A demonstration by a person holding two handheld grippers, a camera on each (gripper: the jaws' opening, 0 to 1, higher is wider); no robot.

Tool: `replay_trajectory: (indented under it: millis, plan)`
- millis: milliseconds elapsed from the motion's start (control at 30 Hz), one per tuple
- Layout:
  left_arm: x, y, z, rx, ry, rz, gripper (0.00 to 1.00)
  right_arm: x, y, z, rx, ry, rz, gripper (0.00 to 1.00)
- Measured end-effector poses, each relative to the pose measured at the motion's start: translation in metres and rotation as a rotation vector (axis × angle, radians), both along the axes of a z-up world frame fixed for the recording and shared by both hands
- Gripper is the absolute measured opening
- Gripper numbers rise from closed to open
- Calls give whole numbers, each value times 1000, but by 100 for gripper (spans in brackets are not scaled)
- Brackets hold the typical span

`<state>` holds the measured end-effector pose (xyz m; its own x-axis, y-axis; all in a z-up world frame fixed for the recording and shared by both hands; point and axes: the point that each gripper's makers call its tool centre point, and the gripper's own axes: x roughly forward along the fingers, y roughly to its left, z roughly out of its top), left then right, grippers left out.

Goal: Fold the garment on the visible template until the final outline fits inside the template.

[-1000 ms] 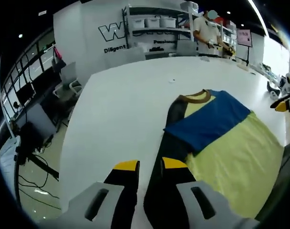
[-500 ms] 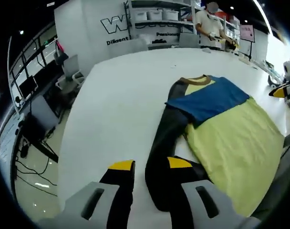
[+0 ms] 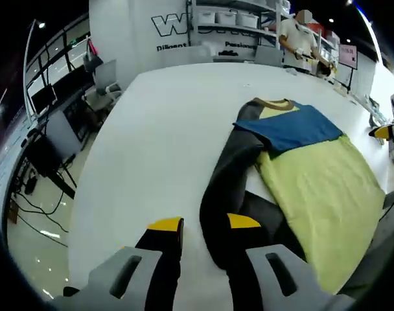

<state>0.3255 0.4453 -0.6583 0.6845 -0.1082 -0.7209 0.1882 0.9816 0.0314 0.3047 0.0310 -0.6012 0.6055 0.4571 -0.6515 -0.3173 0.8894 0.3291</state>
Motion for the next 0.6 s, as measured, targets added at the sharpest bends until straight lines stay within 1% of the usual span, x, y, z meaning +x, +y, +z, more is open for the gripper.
replay_trajectory:
  millis: [67, 100, 200, 300, 400, 467, 500, 533, 567, 600]
  plan:
    - [-2, 0, -2, -14, 6, 11, 20, 0, 0, 0, -1, 3, 0, 32]
    - [-2, -1, -2, -10, 8, 1, 19, -1, 0, -1, -1, 7, -4, 31]
    - [-5, -1, -7, -10, 25, 2, 19, 1, -1, 0, 0, 2, -8, 32]
    - [-5, -3, -6, -30, 17, 12, 18, 1, 0, 0, 1, 2, -6, 32]
    - [-5, -5, -7, -30, 20, 8, 15, 1, -1, 0, 1, 4, -9, 32]
    - [-5, -8, -7, -50, 9, 15, 13, 1, -1, -1, 1, 7, -14, 32]
    - [-6, -10, -8, -57, 19, 14, 11, 1, -2, -1, 2, 8, -16, 32]
    - [-7, -10, -9, -55, 22, 16, 9, 0, -2, -1, 3, 8, -17, 32]
    - [-7, -9, -10, -35, 24, 13, 10, 0, -2, -1, 3, 8, -17, 32]
    - [-7, -10, -11, -29, 27, 6, 9, 0, -1, -1, 3, 8, -17, 32]
